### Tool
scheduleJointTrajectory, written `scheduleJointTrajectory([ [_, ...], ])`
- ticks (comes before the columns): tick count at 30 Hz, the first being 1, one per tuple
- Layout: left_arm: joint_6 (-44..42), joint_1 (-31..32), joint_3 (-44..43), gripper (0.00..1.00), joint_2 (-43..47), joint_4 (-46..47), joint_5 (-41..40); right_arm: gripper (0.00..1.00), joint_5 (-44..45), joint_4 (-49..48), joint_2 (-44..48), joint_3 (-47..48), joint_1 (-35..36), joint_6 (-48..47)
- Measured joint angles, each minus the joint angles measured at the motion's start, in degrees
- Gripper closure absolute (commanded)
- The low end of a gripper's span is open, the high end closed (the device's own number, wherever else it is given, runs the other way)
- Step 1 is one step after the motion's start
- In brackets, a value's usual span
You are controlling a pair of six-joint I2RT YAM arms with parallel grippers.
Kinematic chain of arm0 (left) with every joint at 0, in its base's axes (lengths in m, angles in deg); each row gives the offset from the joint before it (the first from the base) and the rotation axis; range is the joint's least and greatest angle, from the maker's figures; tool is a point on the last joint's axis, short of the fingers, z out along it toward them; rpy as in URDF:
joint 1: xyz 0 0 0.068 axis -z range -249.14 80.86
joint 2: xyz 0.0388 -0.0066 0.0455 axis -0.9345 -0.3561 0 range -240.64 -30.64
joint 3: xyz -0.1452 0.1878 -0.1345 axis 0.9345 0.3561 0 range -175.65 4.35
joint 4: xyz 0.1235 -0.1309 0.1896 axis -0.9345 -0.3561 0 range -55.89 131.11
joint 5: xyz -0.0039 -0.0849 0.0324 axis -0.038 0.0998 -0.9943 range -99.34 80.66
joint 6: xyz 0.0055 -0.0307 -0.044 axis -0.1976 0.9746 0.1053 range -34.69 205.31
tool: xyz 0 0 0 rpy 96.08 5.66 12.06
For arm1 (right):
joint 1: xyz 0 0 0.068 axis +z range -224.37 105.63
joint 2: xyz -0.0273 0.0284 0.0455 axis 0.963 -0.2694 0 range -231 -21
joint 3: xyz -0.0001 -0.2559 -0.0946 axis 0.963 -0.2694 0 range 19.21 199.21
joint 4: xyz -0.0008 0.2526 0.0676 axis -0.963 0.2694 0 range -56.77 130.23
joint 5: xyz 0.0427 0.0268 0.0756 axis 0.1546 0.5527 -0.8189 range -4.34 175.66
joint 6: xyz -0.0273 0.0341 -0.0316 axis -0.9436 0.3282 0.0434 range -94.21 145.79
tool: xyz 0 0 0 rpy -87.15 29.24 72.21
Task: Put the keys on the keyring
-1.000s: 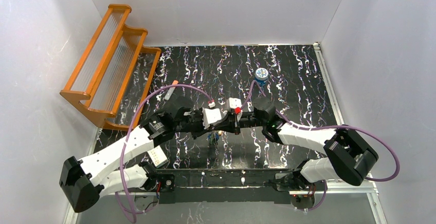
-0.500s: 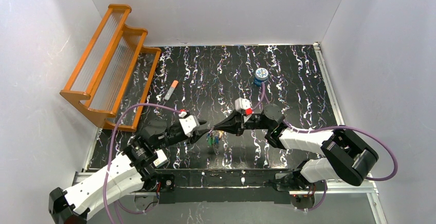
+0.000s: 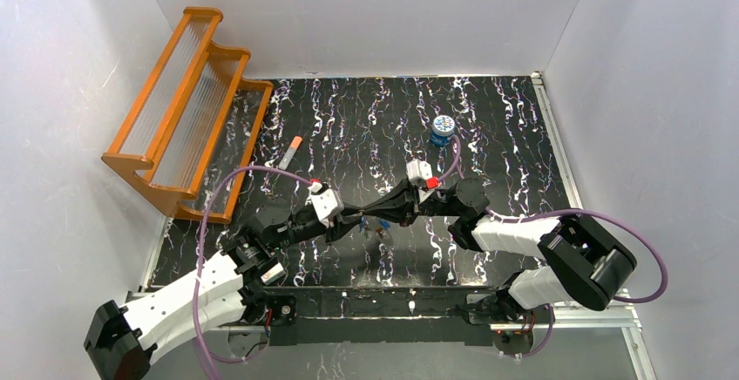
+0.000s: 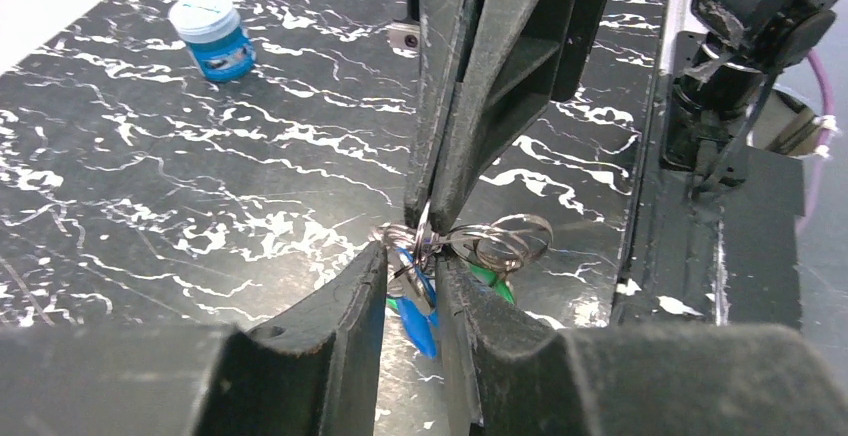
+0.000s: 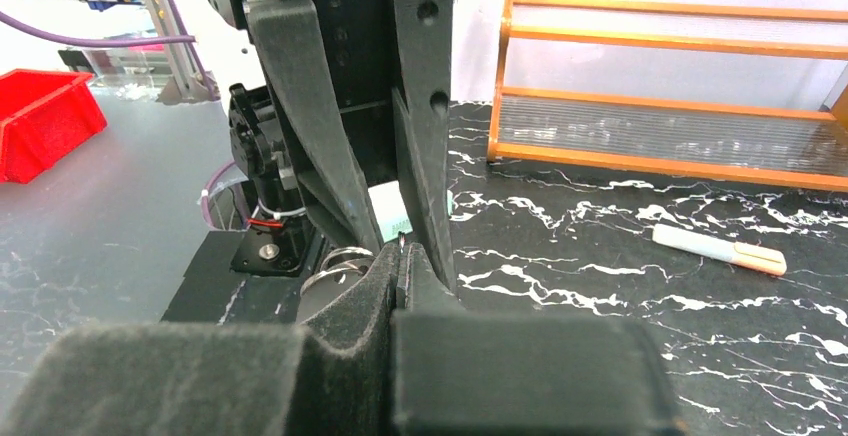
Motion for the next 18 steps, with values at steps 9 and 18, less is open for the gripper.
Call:
scheduleJointTrajectory([
  [9, 0.3, 0.1, 0.4, 0.64, 1.5, 0.7, 0.5, 0.99, 0.4, 0.2, 0.3, 0.0, 0.2, -0.7],
  [18, -2.5, 0.1, -0.3, 0.48, 9.1, -5.6, -8.8, 0.99, 3.4, 15.6, 8.0, 0.0, -0.6, -10.0],
])
